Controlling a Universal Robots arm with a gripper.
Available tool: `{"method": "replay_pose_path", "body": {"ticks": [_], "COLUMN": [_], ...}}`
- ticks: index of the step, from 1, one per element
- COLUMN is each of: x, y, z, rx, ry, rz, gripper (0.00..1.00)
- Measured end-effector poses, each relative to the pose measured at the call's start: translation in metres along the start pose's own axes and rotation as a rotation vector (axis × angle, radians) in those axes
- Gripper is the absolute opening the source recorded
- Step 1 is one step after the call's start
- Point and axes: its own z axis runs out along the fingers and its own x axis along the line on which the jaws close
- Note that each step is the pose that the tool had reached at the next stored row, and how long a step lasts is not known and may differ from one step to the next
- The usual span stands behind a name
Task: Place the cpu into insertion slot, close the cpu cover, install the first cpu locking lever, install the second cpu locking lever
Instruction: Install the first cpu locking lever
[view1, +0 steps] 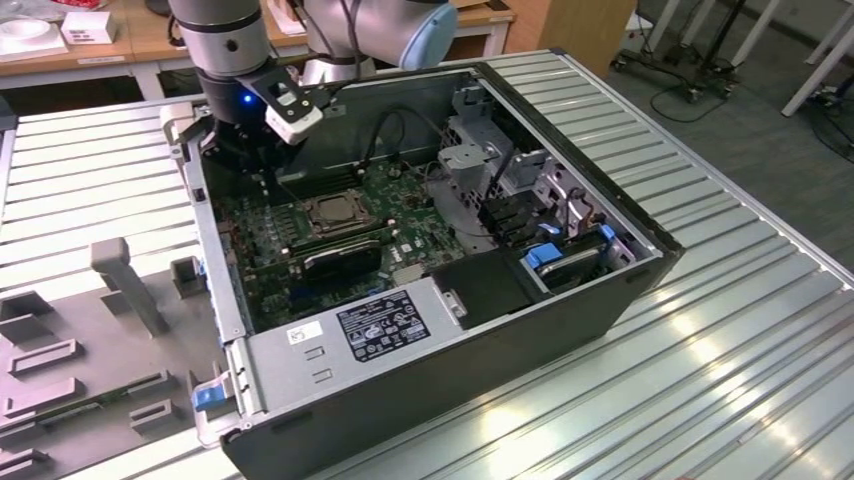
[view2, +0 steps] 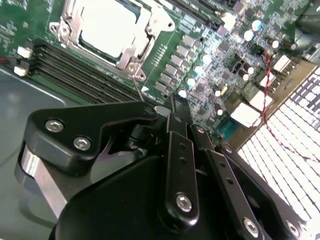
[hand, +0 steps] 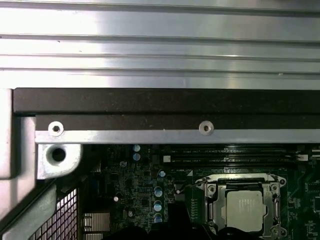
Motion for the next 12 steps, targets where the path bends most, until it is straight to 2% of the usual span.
{"method": "replay_pose_path", "body": {"ticks": [6, 12], "x": [-0.0063, -0.0067], "y": [-0.0021, -0.0025], "z": [0.0005, 0.0005], "rx": [0.0002, -0.0018], "ry": [0.0127, 0.0137], "rz": [0.000, 0.000], "gripper": [0.11, 0.11]}}
